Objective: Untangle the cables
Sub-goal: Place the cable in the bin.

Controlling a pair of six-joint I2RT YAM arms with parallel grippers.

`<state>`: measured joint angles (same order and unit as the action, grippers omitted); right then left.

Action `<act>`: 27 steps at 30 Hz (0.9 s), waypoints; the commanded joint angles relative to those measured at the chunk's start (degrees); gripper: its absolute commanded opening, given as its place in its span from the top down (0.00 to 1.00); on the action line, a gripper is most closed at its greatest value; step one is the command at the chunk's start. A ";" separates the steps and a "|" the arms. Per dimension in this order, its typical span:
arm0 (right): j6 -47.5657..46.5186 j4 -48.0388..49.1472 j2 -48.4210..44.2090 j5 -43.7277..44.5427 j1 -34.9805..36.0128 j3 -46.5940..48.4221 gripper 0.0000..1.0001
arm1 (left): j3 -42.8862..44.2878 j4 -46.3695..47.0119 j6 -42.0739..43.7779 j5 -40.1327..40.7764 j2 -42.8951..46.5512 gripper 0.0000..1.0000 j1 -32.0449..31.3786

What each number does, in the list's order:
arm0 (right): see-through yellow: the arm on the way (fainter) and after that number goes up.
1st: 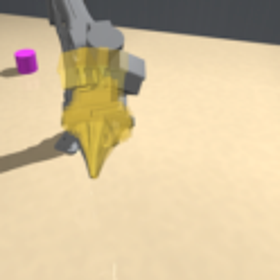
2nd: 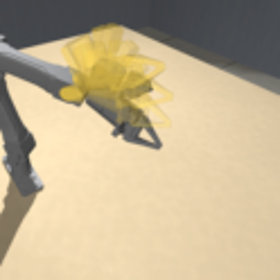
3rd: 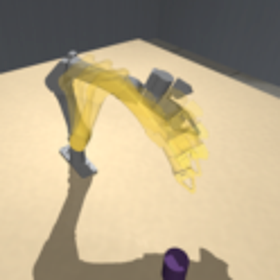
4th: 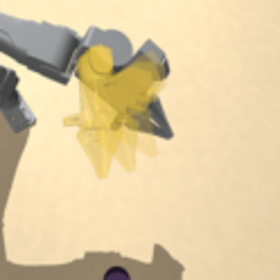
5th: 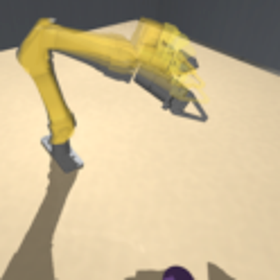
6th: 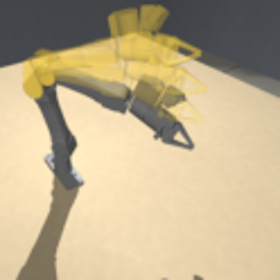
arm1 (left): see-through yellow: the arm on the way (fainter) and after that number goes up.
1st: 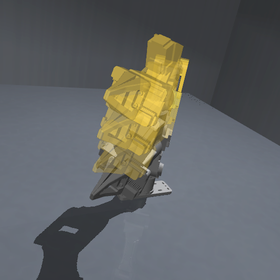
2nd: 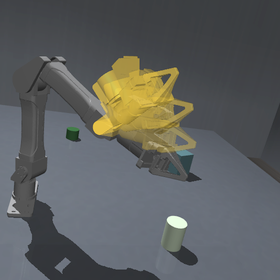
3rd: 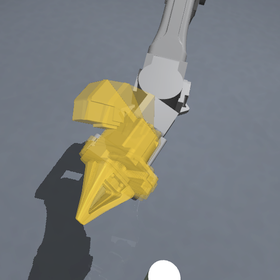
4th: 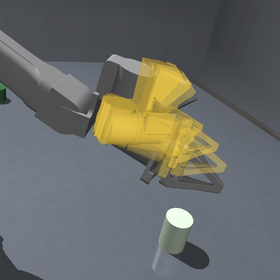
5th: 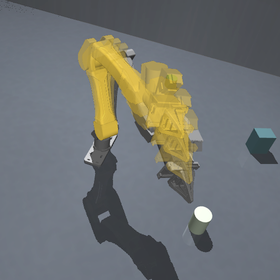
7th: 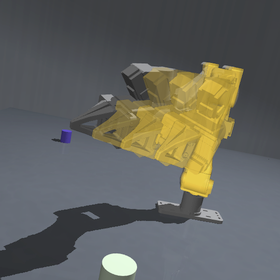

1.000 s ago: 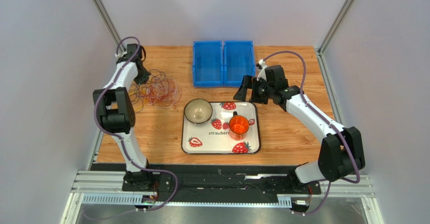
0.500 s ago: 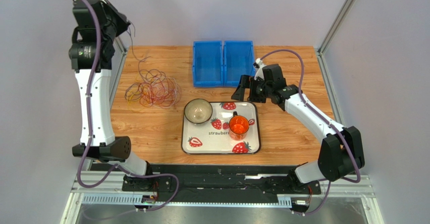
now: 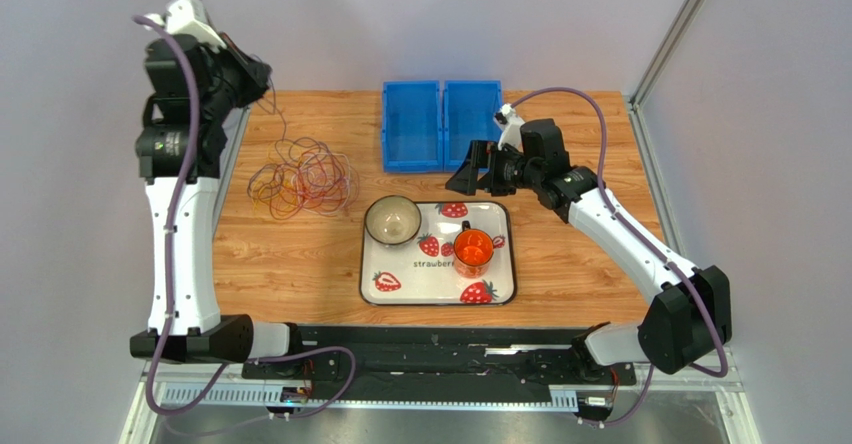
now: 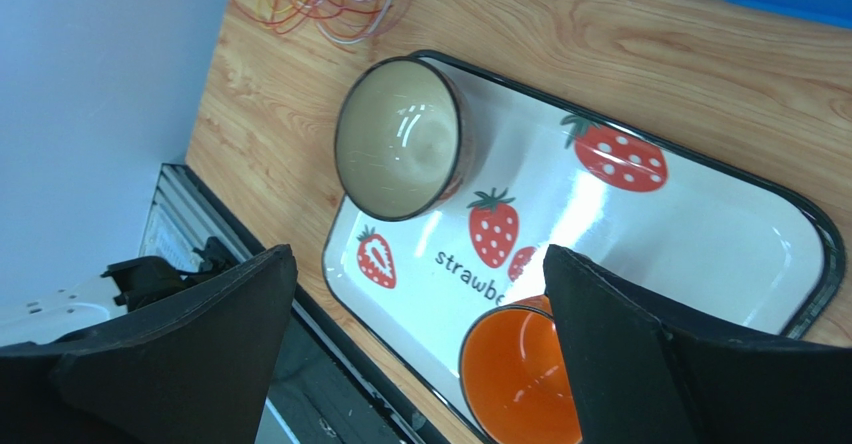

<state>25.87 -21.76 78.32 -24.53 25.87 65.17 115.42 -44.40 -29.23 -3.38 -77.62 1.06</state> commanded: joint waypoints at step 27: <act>-0.91 23.75 16.95 10.20 25.28 15.34 0.24 | -42.64 5.38 -19.17 -19.12 7.48 1.00 -0.01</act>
<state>27.00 -6.44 94.26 -21.91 48.97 77.82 74.17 -37.17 -39.64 -21.93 -73.93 1.10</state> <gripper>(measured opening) 0.789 0.008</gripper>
